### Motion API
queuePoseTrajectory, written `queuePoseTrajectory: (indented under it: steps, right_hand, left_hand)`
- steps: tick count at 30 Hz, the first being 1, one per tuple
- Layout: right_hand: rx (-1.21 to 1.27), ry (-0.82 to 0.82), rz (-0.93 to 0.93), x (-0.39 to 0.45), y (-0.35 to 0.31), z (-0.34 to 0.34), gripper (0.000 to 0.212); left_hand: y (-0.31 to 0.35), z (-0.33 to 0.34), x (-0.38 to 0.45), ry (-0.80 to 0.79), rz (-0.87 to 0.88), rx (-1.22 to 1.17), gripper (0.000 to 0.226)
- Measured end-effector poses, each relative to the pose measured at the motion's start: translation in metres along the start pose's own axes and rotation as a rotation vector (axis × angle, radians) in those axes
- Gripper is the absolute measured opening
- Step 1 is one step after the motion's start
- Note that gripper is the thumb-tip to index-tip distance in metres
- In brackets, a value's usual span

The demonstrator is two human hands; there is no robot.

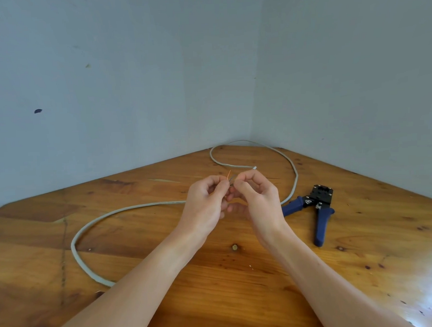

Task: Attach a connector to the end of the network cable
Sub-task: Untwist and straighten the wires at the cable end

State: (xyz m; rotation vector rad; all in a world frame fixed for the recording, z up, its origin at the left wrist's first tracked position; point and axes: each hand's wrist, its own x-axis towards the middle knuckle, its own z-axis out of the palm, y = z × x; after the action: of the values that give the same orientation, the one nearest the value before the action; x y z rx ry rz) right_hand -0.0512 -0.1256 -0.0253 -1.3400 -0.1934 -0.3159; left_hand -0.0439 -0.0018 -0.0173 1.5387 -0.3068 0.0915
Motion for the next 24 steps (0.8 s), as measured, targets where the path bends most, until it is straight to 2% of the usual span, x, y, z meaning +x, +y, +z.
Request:
queuePoseTrajectory:
  steps: [6, 15, 24]
  right_hand:
    - [0.031, -0.013, 0.014, 0.0004, -0.0015, -0.0003, 0.016]
    - [-0.058, 0.021, -0.026, 0.0, -0.0005, 0.0001, 0.007]
    - [-0.14, 0.068, -0.042, -0.0001, -0.0025, 0.0003, 0.008]
  left_hand:
    - [0.0, 0.0002, 0.0006, -0.049, -0.011, -0.018, 0.027]
    - [-0.0004, -0.0014, 0.001, -0.055, -0.049, -0.013, 0.029]
    - [-0.0037, -0.0002, 0.0021, -0.038, -0.059, -0.002, 0.018]
